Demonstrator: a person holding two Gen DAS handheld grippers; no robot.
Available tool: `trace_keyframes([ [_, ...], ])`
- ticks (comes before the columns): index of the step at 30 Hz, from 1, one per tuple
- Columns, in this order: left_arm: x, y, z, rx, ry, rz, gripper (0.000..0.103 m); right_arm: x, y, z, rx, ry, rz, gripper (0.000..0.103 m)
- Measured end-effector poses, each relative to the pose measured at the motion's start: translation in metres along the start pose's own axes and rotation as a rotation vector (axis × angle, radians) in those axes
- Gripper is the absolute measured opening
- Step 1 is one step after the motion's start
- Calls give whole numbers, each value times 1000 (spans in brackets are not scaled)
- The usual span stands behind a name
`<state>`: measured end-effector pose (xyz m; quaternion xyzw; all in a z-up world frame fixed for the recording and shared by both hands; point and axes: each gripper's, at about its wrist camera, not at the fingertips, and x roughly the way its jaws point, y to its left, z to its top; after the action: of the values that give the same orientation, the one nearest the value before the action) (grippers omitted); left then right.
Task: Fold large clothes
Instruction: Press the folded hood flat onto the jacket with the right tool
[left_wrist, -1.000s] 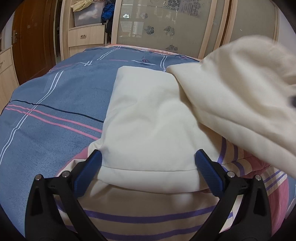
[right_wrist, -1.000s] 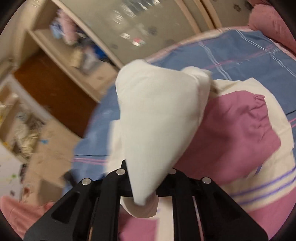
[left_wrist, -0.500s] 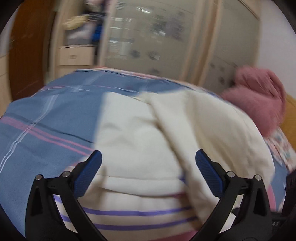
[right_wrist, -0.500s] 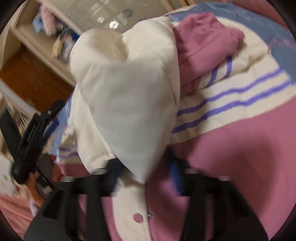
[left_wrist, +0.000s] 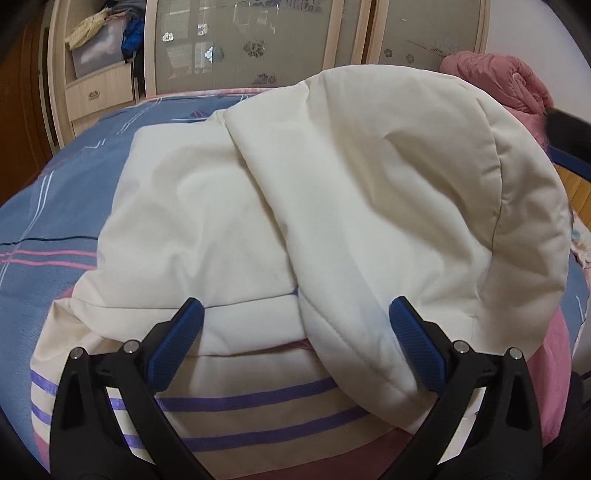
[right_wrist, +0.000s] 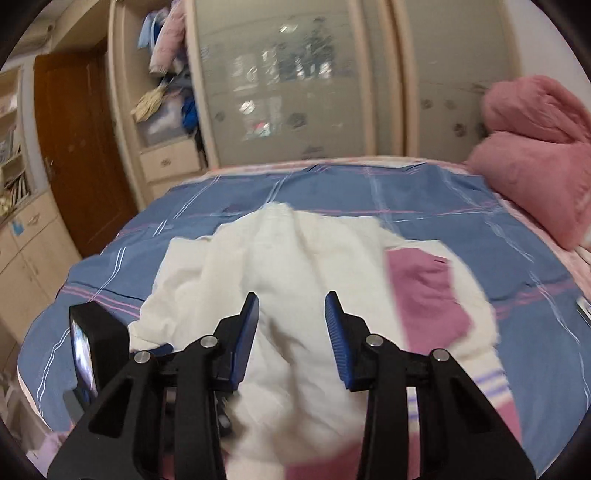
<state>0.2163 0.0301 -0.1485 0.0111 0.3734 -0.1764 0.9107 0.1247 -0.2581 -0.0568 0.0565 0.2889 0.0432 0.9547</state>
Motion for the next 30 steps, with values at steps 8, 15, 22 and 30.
trace_keyframes([
  [8,7,-1,5,11,17,-2,101,62,-62,-12,193,196,-201,49],
  [15,11,-9,1,53,20,26,101,57,-64,-46,128,128,-230,50],
  [22,11,-4,2,35,19,17,101,-8,-61,-52,177,-2,-124,50],
  [30,12,-7,-1,48,15,27,101,27,-67,-75,140,98,-199,51],
])
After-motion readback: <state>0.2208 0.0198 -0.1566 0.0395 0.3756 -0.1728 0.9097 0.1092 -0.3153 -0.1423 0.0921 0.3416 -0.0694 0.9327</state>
